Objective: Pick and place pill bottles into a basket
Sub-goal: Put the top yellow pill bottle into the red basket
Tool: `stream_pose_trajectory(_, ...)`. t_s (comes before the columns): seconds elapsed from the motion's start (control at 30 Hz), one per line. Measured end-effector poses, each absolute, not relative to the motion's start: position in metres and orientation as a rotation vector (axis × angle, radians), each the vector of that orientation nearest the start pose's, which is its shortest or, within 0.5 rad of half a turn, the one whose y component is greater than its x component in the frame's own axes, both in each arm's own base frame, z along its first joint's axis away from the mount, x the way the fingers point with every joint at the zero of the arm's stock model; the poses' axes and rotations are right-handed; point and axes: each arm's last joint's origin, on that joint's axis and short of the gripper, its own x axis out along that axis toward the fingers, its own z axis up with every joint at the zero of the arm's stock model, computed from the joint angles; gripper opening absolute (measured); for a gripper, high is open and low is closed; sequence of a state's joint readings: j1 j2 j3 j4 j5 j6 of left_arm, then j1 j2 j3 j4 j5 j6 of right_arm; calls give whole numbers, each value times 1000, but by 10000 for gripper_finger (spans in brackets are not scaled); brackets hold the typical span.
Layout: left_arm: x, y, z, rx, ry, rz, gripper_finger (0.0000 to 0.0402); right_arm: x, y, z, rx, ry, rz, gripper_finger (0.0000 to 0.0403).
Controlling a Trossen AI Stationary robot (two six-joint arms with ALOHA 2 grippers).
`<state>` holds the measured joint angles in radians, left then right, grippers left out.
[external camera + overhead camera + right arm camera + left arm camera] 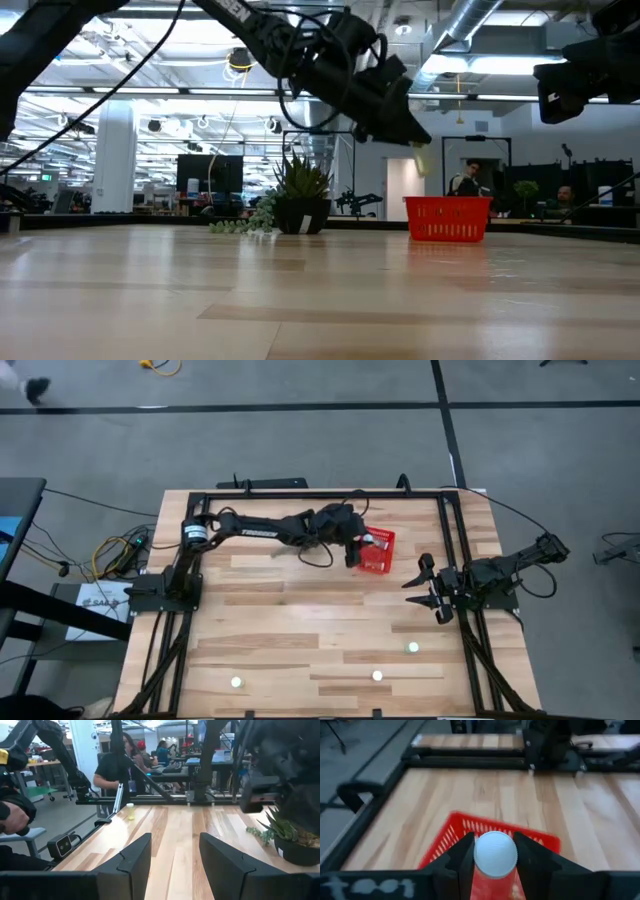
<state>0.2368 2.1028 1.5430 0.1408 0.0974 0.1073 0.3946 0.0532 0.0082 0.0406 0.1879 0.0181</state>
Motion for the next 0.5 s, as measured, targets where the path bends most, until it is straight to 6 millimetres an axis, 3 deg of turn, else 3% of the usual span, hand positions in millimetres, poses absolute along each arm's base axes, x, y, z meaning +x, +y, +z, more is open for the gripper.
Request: stream_pose_trajectory(0.5,475,120,170,-35,505,167,115,94,33,166,18,2,193,159)
